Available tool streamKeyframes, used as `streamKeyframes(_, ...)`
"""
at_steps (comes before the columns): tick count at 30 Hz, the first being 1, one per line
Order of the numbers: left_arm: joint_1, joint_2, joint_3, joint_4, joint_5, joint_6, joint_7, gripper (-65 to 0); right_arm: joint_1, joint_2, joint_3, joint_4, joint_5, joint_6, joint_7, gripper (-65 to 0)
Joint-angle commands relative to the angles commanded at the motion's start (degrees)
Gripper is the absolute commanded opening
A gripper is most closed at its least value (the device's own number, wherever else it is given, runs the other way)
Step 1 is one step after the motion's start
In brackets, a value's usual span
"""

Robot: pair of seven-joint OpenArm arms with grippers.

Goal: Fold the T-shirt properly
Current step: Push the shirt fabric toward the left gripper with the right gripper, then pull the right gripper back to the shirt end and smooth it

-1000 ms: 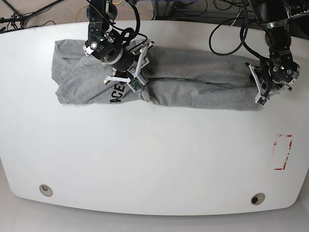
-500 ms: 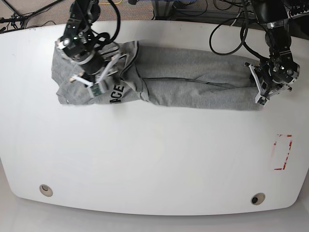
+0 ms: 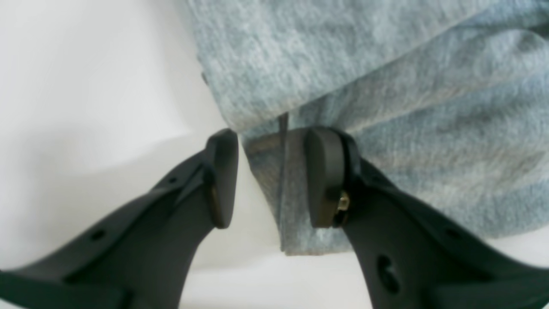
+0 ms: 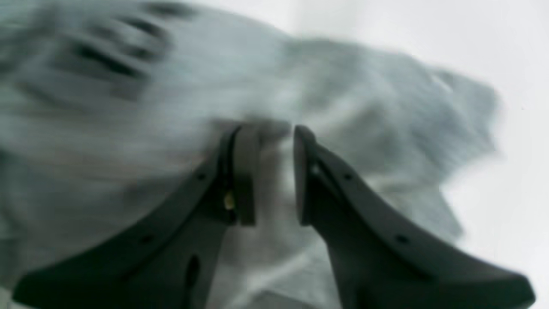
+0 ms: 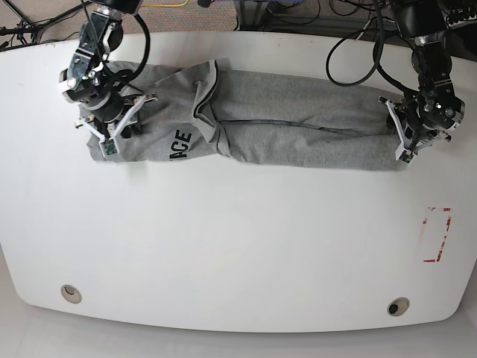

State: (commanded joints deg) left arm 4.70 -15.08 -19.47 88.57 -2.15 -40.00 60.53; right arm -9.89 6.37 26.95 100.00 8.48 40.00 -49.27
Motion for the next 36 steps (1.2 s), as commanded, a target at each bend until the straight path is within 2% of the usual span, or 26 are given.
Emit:
streamKeyframes(5, 0.00, 0.00, 0.00, 0.00, 0.00, 0.00, 0.00, -39.9, -2.64, -1.32, -0.35, 10.20, 3.60, 0.00, -6.24, -52.2)
streamKeyframes(6, 0.00, 0.00, -0.18, -0.18, 0.00, 0.00, 0.00, -39.9, -3.25, -2.73, -0.44, 13.01, 5.01, 0.00, -8.62, -52.3)
streamKeyframes(9, 0.00, 0.00, -0.26, 0.18, 0.00, 0.00, 0.00, -39.9, -3.69, -6.07, -0.62, 15.03, 7.12, 0.00, -11.08, -52.5)
streamKeyframes(13, 0.00, 0.00, -0.26, 0.26, 0.00, 0.00, 0.00, -39.9, -3.78, -8.70, -3.43, 14.68, 7.65, 0.00, -10.90, -52.6)
streamKeyframes(18, 0.00, 0.00, -0.26, 0.35, 0.00, 0.00, 0.00, -39.9, -3.69, -11.34, -9.76, 14.07, 7.56, 0.00, -10.81, -52.6)
streamKeyframes(20, 0.00, 0.00, -0.26, 0.35, 0.00, 0.00, 0.00, -39.9, -3.60, -11.69, -11.87, 13.19, 7.56, 0.00, -10.46, -52.6)
streamKeyframes(26, 0.00, 0.00, -0.26, 0.35, 0.00, 0.00, 0.00, -39.9, -4.04, -10.99, -19.34, 9.14, 7.56, 0.00, -4.31, -52.8)
streamKeyframes(32, 0.00, 0.00, -0.26, 0.35, 0.00, 0.00, 0.00, -39.9, -5.10, -8.44, -26.55, 9.76, 7.82, 0.00, -4.22, -52.8)
streamKeyframes(36, 0.09, -0.62, -0.26, 0.35, 0.00, 0.00, 0.00, -39.9, -6.77, -7.30, -26.46, 14.07, 7.91, 0.00, -4.22, -52.8)
